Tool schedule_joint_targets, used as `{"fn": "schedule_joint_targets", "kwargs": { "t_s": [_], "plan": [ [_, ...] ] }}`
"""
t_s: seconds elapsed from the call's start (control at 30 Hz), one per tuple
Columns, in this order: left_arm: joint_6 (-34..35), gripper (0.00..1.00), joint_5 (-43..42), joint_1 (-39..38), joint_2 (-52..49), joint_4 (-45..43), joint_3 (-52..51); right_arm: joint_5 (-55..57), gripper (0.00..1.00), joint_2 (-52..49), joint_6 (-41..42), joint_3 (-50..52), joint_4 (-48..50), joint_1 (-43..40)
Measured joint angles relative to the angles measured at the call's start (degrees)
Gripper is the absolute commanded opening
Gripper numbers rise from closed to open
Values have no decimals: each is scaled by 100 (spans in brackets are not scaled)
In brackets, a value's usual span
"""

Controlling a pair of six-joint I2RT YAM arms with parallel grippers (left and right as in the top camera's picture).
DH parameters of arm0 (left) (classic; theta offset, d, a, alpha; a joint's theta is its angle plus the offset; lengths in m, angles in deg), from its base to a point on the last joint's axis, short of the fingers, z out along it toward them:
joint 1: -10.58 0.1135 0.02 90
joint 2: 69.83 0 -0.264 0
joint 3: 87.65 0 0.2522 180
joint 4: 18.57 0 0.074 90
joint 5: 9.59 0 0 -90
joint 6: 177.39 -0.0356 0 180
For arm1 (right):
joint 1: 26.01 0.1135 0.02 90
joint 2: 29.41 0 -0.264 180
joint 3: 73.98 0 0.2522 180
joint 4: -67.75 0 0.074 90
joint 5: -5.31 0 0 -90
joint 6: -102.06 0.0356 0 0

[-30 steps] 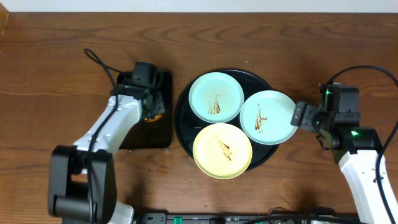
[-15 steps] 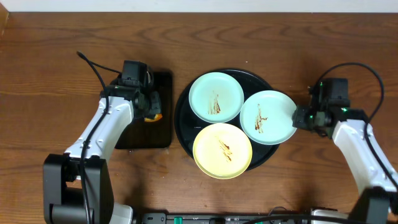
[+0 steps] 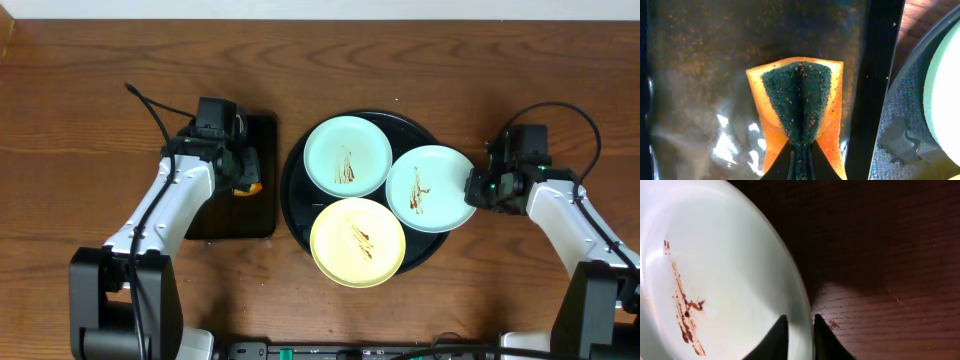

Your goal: Clean dirty plates on tray and stack at the side

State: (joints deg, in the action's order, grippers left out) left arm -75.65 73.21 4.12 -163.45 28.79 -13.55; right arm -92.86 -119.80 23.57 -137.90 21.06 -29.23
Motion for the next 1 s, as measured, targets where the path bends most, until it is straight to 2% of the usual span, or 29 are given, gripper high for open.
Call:
{"fn": "schedule_joint_targets", "kwargs": {
  "t_s": [0.2, 0.7, 1.0],
  "plan": [
    [0, 7, 0, 0, 0, -2, 0, 20, 1, 0, -2, 0, -13, 0],
    [0, 8, 120, 0, 719, -310, 0, 17, 1, 0, 0, 0, -17, 0],
    [-153, 7, 643, 2, 1399, -1117, 0, 20, 1, 0, 2, 0, -20, 0]
  ]
}}
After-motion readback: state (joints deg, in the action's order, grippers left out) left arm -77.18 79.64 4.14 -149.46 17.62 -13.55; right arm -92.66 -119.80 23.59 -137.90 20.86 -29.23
